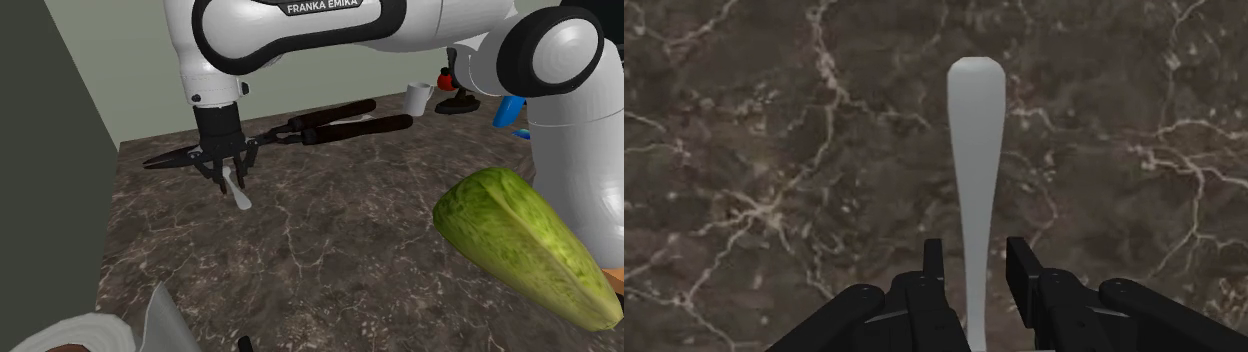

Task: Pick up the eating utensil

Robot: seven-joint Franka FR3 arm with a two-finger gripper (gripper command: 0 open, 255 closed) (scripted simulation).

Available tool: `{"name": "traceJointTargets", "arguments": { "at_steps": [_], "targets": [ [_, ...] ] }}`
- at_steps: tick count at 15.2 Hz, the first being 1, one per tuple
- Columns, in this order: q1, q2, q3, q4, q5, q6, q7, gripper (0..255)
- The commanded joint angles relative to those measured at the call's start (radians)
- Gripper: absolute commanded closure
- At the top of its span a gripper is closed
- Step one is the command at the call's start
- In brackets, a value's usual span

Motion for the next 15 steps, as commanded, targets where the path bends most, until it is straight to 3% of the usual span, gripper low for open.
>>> {"name": "traceJointTargets", "arguments": {
  "at_steps": [1,5,15],
  "targets": [
    [0.0,0.0,0.0,0.0,0.0,0.0,0.0,255],
    [0.0,-0.001,0.0,-0.002,0.0,0.001,0.0,255],
    [0.028,0.029,0.001,0.182,-0.01,-0.152,0.012,255]
  ]
}}
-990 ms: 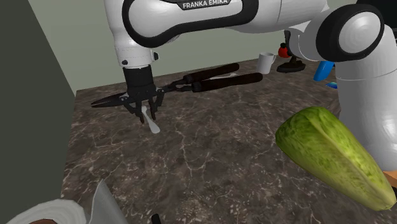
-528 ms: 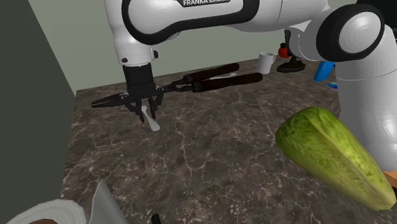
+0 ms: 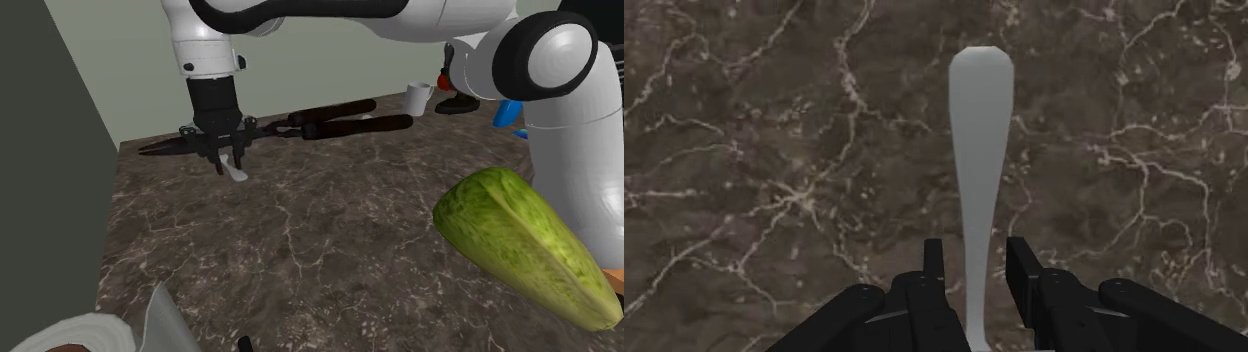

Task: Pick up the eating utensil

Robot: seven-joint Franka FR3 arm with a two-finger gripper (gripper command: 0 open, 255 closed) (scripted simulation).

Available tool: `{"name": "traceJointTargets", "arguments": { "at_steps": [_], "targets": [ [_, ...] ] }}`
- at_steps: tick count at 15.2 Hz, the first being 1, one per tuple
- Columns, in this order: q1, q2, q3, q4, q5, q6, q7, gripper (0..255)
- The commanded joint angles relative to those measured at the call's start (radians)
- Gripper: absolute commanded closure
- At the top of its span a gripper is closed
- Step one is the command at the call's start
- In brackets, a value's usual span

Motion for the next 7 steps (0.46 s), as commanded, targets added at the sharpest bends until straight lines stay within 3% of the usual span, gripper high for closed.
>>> {"name": "traceJointTargets", "arguments": {
  "at_steps": [1,7],
  "targets": [
    [0.009,0.009,0.001,0.045,-0.003,-0.034,0.004,255],
    [0.032,0.041,-0.002,0.155,-0.015,-0.111,0.01,255]
  ]
}}
